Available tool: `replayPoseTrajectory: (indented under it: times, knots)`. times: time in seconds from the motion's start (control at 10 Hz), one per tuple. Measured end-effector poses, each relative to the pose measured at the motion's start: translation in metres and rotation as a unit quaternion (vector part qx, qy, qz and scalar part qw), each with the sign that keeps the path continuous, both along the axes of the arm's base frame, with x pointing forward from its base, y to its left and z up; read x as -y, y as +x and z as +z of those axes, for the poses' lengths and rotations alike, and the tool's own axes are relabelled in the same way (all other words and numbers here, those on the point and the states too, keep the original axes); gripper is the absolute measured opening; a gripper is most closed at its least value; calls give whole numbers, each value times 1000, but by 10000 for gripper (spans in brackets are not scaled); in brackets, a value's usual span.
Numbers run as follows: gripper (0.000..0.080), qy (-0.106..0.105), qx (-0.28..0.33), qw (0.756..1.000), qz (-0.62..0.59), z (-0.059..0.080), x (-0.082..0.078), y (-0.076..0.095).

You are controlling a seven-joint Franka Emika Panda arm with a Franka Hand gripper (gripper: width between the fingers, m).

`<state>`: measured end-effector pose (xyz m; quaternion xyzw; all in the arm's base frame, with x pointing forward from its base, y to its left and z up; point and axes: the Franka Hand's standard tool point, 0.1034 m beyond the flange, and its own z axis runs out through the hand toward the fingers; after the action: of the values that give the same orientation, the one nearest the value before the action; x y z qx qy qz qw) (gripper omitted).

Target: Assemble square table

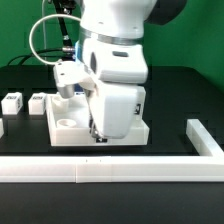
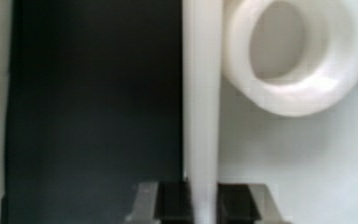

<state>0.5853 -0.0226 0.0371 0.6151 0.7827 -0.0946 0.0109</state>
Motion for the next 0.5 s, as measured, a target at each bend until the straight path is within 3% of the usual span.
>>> replayPoseTrajectory:
  times: [0.5]
  knots:
    - [57, -2, -24, 991, 134, -1, 9, 2]
